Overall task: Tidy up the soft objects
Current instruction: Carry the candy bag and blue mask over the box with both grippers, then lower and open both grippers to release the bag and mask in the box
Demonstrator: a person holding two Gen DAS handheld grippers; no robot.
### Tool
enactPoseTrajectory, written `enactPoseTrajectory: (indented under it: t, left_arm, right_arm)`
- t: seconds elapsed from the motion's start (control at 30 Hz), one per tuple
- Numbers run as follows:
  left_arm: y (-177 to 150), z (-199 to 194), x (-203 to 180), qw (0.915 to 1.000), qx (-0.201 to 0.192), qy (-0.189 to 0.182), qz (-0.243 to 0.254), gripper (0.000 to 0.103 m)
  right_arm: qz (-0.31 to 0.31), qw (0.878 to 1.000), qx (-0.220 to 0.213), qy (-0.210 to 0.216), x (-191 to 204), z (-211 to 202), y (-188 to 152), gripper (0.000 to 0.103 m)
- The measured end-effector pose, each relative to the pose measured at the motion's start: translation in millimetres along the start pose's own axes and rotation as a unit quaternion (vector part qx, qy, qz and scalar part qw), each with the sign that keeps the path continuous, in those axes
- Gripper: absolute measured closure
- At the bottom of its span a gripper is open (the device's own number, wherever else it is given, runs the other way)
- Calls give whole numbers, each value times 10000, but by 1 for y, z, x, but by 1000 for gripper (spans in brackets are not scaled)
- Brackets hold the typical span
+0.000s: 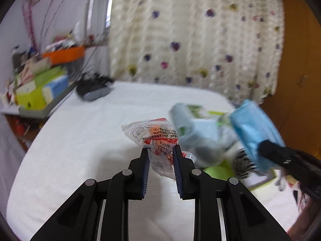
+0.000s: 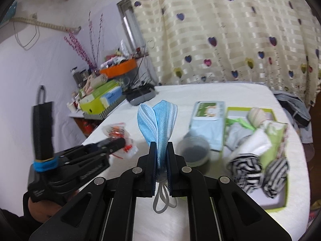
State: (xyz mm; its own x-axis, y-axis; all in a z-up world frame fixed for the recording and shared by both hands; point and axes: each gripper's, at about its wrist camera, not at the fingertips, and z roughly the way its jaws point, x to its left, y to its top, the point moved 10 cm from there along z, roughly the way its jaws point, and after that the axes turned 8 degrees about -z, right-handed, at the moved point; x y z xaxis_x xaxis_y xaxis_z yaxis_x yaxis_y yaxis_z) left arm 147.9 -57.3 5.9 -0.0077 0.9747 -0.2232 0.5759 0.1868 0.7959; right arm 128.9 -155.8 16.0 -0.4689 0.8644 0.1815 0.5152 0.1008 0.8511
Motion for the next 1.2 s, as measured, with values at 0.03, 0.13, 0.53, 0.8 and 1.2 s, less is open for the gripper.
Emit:
enactPoseTrajectory:
  t: [0.03,0.13,0.53,0.8,1.2]
  left_arm:
    - [0,-3,-10,9999,-34,-46,87,82]
    - [-1,-5,-35,9994,-60,-196,270,82]
    - [-40,20,-123,9914,397,-981,769,82]
    - [-59,42,-141,9880,725,-1080,832,82]
    - [-89,76,-162,9800,1260,-1175,1000,82]
  right_arm:
    - [20,10000,-39,-49,-4,-5,0,95]
    - [105,9996,-118,-226,-19,-19,-2,94]
    - [309,9964,-139,-779,-74,-38,-24,94]
    - [742,9924,257,-949,-114,-26,-57,94]
    - [983,9864,758,-1080,-151,-5,-91,94]
